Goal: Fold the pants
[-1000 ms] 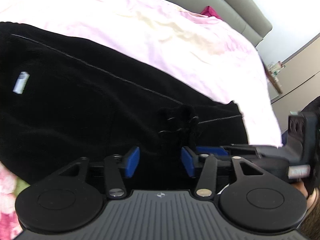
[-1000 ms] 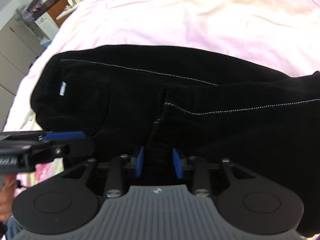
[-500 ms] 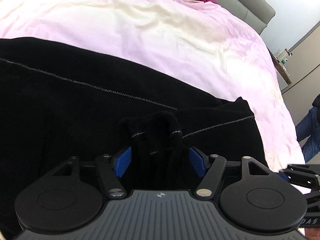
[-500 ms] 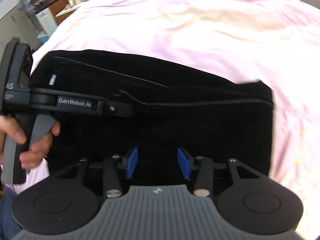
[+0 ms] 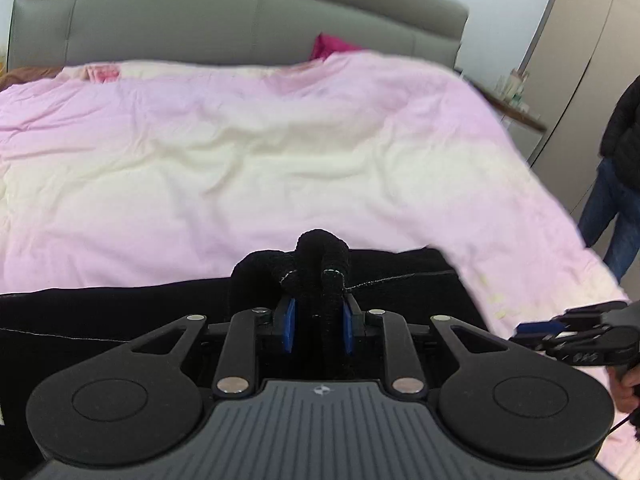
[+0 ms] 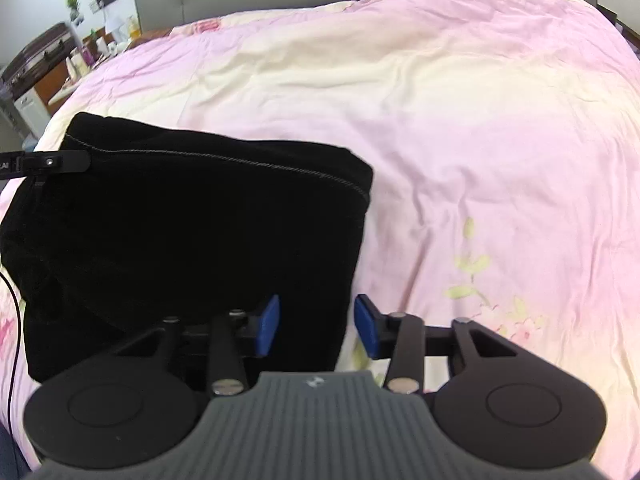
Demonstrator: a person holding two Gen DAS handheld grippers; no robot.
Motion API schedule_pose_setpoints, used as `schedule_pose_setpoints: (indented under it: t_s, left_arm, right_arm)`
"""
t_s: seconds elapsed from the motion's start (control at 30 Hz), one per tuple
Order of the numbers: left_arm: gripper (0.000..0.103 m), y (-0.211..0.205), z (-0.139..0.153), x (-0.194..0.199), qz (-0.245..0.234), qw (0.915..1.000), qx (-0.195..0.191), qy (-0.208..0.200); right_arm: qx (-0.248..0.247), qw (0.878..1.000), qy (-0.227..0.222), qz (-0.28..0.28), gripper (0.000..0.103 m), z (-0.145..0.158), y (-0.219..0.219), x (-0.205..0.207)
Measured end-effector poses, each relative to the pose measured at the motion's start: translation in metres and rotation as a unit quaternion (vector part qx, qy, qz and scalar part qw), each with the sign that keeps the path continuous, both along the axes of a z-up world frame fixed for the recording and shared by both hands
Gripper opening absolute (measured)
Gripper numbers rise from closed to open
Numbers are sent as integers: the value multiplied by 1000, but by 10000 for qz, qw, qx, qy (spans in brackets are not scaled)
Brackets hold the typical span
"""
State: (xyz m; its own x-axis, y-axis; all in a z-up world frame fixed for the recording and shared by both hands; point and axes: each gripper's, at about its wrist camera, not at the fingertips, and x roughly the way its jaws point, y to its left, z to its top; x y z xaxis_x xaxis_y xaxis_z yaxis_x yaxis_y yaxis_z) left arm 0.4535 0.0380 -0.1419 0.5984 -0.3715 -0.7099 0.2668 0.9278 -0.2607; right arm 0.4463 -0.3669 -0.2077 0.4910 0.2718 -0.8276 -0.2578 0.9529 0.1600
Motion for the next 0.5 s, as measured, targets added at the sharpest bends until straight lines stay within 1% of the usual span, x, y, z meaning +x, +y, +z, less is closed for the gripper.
schedule_pose_setpoints:
  t_s: [0.03,0.1,0.13,0.17,0.2,0.23,0.3,0.37,0.43,0.5]
  left_arm:
    - [25,3,-11,6,52,9998,55,158]
    - [25,13,-41,13,194,9990,72,402]
    - [25,18,-56,15,293,9982,59,523]
    - [25,24,-70,16,403,9970,24,656]
    - [25,30,-81,15,497,9960,-88,740]
    - [26,37,-88,11,550,9956,-208,734]
    - [26,40,-88,9,540,9958,-219,702]
    - [26,37,-83,12,414,9966,-65,715]
    - [26,35,-81,14,295,9968,61,741]
    - [26,35,-82,13,257,9969,84,738]
  right_arm:
    - [77,10000,5,-45,26,-1,-2,2]
    - [291,9995,109,-22,22,-9,-5,5]
    - [349,9992,179,44,21,-19,5,6]
    - [329,9990,300,76,21,-34,33,8]
    - [248,9987,421,114,21,-45,37,9]
    - [65,9986,499,175,21,-59,46,12]
    - [-16,9984,513,255,21,-72,48,8]
    - [81,9978,599,258,19,-67,42,15]
    - [150,9977,612,244,15,-52,39,21]
    - [147,9990,317,284,15,-30,37,32]
